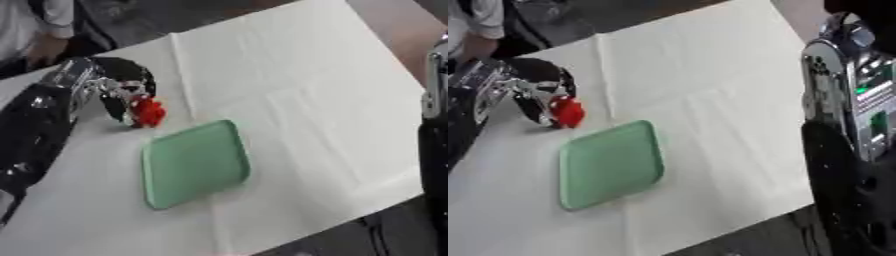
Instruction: Pick up objects on the table and place them in the box.
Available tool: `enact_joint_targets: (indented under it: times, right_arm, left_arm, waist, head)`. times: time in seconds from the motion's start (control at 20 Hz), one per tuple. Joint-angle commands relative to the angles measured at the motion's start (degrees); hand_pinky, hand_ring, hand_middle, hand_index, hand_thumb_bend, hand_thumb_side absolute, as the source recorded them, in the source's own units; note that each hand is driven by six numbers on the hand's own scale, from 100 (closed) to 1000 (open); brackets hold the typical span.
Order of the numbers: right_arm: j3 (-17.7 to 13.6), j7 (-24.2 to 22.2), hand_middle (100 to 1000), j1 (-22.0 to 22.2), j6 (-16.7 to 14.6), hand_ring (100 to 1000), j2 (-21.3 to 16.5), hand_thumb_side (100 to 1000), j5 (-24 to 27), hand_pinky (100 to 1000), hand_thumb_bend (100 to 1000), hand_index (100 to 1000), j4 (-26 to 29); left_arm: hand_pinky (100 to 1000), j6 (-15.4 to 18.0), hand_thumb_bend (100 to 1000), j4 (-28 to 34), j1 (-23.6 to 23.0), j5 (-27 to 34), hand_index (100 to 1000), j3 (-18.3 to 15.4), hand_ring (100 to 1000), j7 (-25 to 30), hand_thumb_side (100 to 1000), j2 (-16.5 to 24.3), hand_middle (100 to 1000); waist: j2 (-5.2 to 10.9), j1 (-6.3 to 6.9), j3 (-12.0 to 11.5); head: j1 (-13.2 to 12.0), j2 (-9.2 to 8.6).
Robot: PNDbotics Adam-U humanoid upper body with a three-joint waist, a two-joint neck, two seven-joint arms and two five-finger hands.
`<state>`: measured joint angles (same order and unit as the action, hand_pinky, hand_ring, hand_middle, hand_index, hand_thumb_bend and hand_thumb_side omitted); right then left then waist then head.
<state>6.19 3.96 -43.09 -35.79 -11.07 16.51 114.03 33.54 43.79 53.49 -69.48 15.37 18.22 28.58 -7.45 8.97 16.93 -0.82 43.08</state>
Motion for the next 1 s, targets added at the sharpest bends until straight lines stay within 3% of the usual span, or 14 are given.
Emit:
enact_joint_targets:
  times: [0.05, 0.25, 0.55, 1.0]
  right_arm:
    - [-0.08, -0.09, 428, -1.08, -0.03, 381, -0.41, 368, 0.21, 230, 102, 486, 0.56]
    - [-0.08, -0.21, 428, -0.93, -0.06, 380, -0.66, 367, 0.24, 230, 103, 485, 0.56]
    - [-0.21, -0.15, 427, -0.45, -0.02, 379, -1.27, 369, 0.2, 231, 100, 485, 0.56]
    - [-0.3, -0.07, 427, 0.08, -0.02, 379, -2.04, 366, 0.07, 231, 100, 485, 0.56]
  left_arm:
    - [223, 1.37, 391, 1.52, 0.68, -0.14, 584, 0.11, 379, -3.03, 168, 1.94, 552]
    - [170, 2.71, 301, 1.01, 0.74, 0.55, 531, 0.0, 303, -4.91, 249, 2.37, 490]
    - [113, 2.43, 282, 2.95, 0.6, 4.69, 512, 0.69, 240, -5.32, 243, 4.03, 459]
    - [100, 2.8, 274, 14.11, -0.28, 18.31, 512, 7.79, 211, -1.24, 235, 8.43, 445]
  waist:
    - [0.76, -0.45, -0.27]
    - [0.81, -0.6, -0.6]
    - [1.09, -0.74, -1.52]
    - [1.56, -0.82, -2.45]
  head:
    - [-0.48, -0.33]
    - [-0.36, -0.04]
    - [0.65, 0.68]
    - [1.35, 1.04]
